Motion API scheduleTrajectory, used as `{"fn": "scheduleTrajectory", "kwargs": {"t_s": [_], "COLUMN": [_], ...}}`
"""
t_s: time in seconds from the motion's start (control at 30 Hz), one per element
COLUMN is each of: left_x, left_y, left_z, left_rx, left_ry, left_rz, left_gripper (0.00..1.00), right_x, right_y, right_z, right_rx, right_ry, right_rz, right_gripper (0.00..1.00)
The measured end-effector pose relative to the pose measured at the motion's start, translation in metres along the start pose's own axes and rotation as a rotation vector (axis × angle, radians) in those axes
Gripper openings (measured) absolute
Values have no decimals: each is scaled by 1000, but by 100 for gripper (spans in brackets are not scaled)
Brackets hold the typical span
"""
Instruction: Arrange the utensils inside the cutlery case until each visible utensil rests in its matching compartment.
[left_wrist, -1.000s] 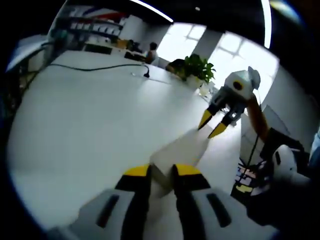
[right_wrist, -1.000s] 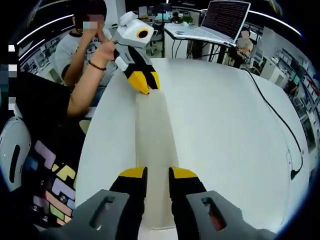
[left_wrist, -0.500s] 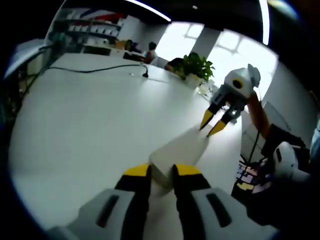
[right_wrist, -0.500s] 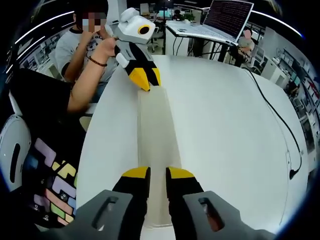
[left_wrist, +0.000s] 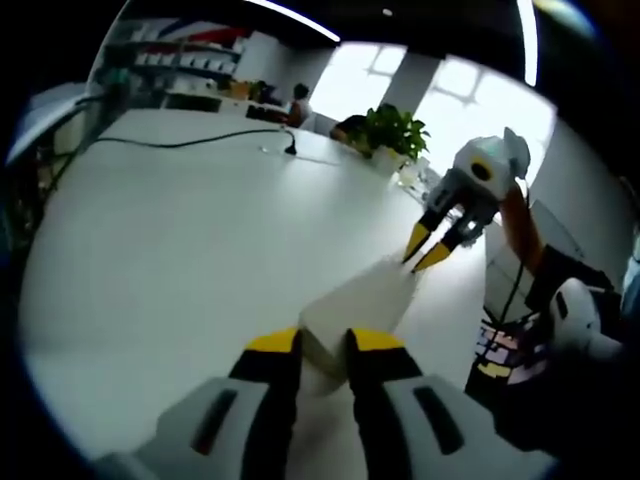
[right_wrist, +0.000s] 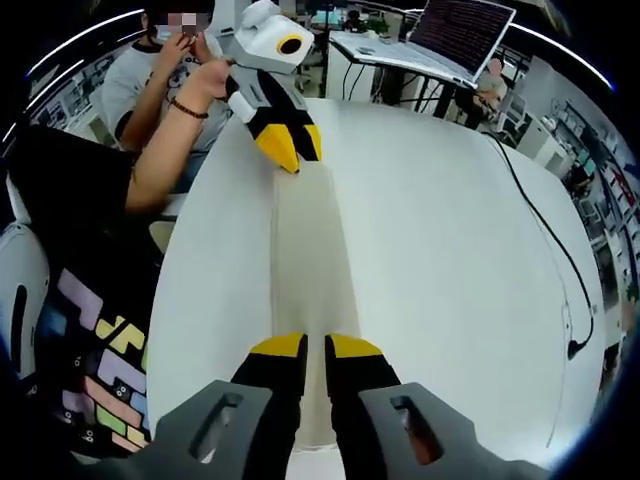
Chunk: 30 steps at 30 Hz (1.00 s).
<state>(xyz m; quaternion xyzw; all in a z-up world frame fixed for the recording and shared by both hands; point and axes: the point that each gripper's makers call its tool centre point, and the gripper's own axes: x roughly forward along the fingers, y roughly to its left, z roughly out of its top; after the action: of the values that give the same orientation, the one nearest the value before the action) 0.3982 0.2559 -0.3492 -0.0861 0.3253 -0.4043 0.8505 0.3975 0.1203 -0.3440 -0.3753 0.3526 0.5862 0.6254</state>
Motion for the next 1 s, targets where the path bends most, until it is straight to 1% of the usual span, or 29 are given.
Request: {"fn": "scheduleTrajectory", "kwargs": {"t_s": [0.17, 0.23, 0.37, 0.5, 0.53, 0.57, 0.6, 0.63, 0.7, 0.8, 0.87, 0.9, 0.93, 1.0], "left_x": [1, 1, 1, 2, 2, 3, 4, 6, 6, 6, 3, 1, -2, -7], "left_y": [2, 3, 3, 4, 4, 4, 4, 2, 1, 0, 3, 4, 6, 5], "left_z": [2, 2, 3, 3, 3, 3, 2, 2, 4, 3, 6, 6, 8, 10], "left_rx": [-1, 0, 1, -2, -3, -18, -20, -21, 5, 12, 50, 49, 43, 56], "left_ry": [-3, -4, -5, -6, -6, -2, 1, 5, 8, 13, -4, -8, -17, -29], "left_rz": [7, 9, 11, 13, 14, 11, 10, 6, 20, 30, 39, 41, 51, 49], "left_gripper": [19, 19, 19, 20, 21, 22, 23, 24, 25, 25, 22, 19, 20, 20], "right_x": [0, 1, 2, 3, 4, 4, 5, 5, 6, 6, 5, 5, 5, 5], "right_y": [-2, -3, -6, -4, -2, -2, -3, -4, -3, -3, -4, -4, -4, -5], "right_z": [0, 0, 0, -2, -3, -4, -2, -3, -4, -5, -5, -5, -5, -5], "right_rx": [-10, 0, 9, -26, -26, -10, -13, -19, -20, -19, -26, -26, -22, -18], "right_ry": [44, 62, 120, 219, 251, 271, 285, 294, 316, 339, 340, 339, 337, 335], "right_rz": [14, 23, 15, 3, 0, -9, -12, -10, -3, -3, -4, -6, -8, -8], "right_gripper": [6, 6, 4, 4, 4, 4, 4, 4, 4, 4, 4, 4, 4, 4]}}
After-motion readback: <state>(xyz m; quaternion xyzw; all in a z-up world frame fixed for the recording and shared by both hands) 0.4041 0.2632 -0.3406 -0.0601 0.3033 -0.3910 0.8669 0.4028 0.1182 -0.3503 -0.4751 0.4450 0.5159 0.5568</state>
